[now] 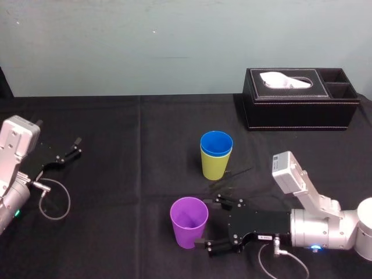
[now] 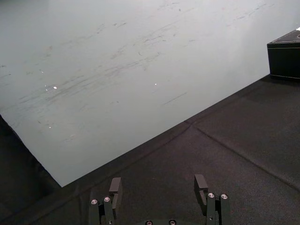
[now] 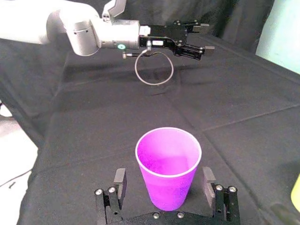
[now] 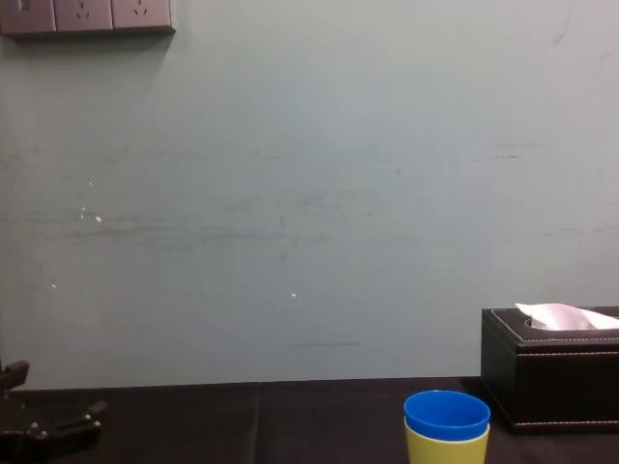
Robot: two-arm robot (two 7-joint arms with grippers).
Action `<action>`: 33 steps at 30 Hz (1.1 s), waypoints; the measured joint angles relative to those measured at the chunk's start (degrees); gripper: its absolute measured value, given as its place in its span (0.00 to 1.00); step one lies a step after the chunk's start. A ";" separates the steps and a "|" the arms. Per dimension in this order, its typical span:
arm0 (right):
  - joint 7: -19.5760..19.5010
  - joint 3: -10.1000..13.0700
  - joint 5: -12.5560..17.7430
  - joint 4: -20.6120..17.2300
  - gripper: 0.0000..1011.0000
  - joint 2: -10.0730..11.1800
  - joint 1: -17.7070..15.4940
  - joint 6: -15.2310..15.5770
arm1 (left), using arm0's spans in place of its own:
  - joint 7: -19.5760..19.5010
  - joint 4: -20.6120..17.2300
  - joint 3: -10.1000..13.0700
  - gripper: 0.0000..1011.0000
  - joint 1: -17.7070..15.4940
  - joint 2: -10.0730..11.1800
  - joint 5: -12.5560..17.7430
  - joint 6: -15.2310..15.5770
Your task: Stack the three plastic cups sequentially using one hand.
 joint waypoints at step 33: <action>-1.33 -2.02 -1.62 1.89 0.76 -2.72 2.21 0.75 | 0.00 0.00 0.00 1.00 0.00 0.00 0.00 0.00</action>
